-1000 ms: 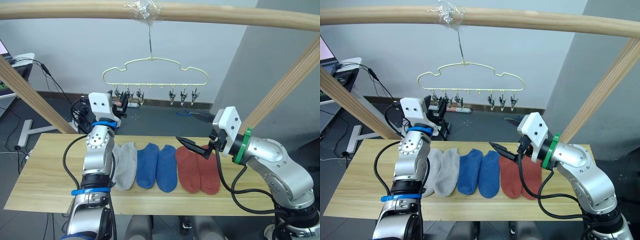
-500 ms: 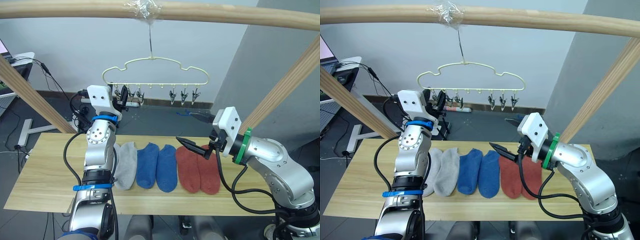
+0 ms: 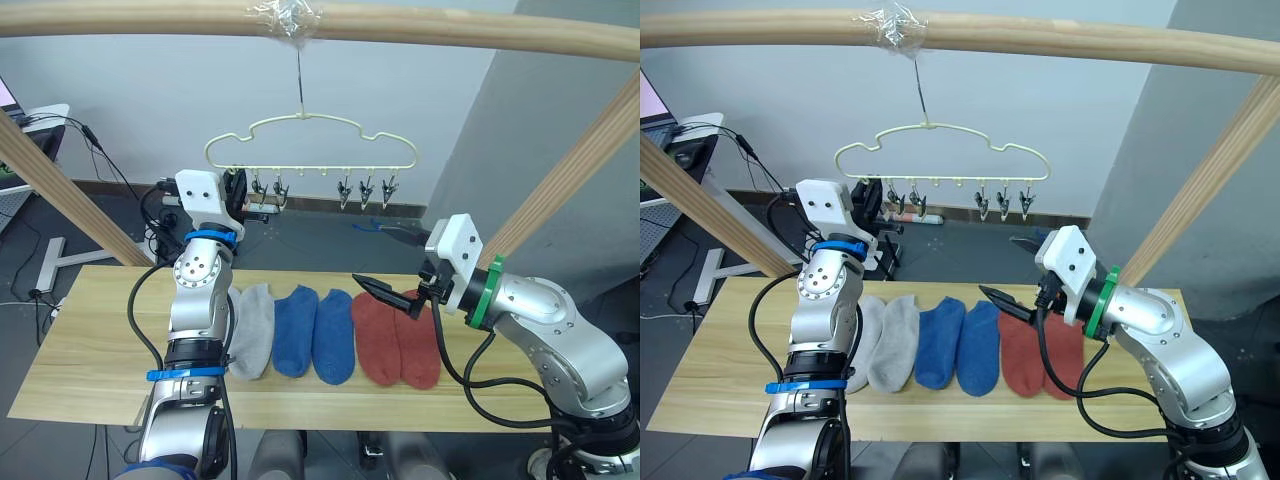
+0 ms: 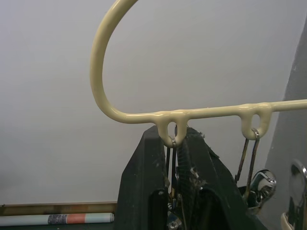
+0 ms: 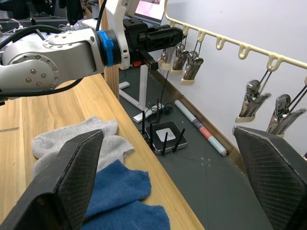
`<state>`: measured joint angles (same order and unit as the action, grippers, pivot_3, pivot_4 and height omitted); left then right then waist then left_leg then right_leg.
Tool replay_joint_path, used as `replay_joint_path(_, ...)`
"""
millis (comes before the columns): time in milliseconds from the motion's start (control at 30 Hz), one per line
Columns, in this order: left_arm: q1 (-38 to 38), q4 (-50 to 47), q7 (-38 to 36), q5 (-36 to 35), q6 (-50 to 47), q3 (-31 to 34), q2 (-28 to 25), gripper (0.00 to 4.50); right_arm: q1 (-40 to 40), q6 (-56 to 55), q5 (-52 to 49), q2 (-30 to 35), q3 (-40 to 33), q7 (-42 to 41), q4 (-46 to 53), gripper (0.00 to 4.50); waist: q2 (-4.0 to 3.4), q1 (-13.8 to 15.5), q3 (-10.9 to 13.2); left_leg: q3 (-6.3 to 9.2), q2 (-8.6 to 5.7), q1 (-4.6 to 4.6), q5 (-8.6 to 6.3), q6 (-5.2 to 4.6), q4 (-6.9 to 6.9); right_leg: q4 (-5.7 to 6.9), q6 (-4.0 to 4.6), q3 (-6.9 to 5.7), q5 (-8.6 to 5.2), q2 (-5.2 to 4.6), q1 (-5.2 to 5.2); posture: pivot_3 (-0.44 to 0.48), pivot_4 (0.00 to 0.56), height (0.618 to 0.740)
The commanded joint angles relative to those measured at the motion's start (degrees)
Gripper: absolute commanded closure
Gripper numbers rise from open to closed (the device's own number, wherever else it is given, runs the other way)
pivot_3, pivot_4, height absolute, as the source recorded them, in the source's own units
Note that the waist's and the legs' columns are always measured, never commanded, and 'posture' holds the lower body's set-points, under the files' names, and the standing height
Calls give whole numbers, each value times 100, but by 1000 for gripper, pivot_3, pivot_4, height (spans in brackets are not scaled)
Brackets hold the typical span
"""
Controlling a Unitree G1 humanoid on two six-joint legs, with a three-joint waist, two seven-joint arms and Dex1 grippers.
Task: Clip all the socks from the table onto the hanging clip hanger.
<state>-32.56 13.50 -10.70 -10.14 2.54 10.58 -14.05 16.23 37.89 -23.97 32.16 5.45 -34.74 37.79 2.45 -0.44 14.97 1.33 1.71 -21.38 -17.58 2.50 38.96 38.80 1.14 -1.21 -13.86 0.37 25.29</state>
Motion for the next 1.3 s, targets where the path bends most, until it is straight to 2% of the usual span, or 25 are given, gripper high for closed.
replay_joint_path(33,-3,-343,-80,-46,-85,8,-86,4457,-584,-110,399,200,-71,206,-209,0,0,13,0,1,0,-5,0,0,0,-1,-1,-5,0,-2,1,-20,267,692)
replay_joint_path(167,20,-459,-241,-118,-278,-21,-152,4457,-1115,-458,1255,109,100,831,-919,0,0,27,0,-2,-5,-12,1,3,0,-3,-2,-9,-1,-11,6,-23,268,692)
replay_joint_path(300,-26,-462,-412,-155,-421,-49,-231,4457,-1227,-1015,1787,-88,389,990,-1875,0,0,7,1,-4,-5,-11,5,9,1,0,-3,-8,-2,-11,8,-34,267,692)
replay_joint_path(500,-174,-354,-519,-166,-514,-68,-266,4458,-650,-1475,2238,-909,502,1501,-3719,0,-1,-13,5,-4,-2,-13,14,23,3,7,-3,-7,-2,-3,12,-44,264,692)
replay_joint_path(733,-222,-284,-603,-160,-543,-43,-290,4458,-300,-1732,2325,-1363,313,1658,-4806,0,-1,-8,6,1,-3,-38,16,27,6,7,-1,-12,0,-6,29,-35,262,692)
replay_joint_path(833,-203,-296,-657,-171,-590,-16,-353,4458,-330,-1639,2180,-1455,150,1595,-4951,573,-1,-5,6,2,-4,-41,15,25,6,6,-1,-15,0,-10,29,-30,261,692)
replay_joint_path(900,-192,-298,-681,-176,-613,7,-386,4458,-381,-1633,2159,-1469,116,1543,-4945,1245,-1,-4,6,3,-8,-41,14,23,6,7,-1,-17,0,-14,29,-30,261,692)
replay_joint_path(933,-190,-294,-685,-185,-629,22,-399,4458,-406,-1611,2133,-1490,101,1510,-4919,1774,-1,-5,5,3,-8,-41,14,23,6,8,-2,-17,1,-15,29,-28,261,692)
replay_joint_path(1033,-180,-304,-686,-213,-691,43,-425,4458,-447,-1605,2066,-1544,69,1437,-4829,2672,-1,-5,5,5,-8,-39,13,22,7,11,-2,-19,0,-14,28,-28,260,692)
replay_joint_path(1200,-153,-354,-683,-258,-775,55,-455,4459,-491,-1594,2032,-1567,65,1338,-4674,4496,-1,-7,5,5,-7,-38,14,22,9,15,-2,-20,0,-14,28,-28,260,692)
replay_joint_path(1300,-143,-333,-685,-280,-798,81,-489,4459,-497,-1642,1995,-1594,59,1285,-4581,4500,-2,-8,5,5,-6,-38,14,22,10,16,-2,-21,0,-14,28,-31,256,692)
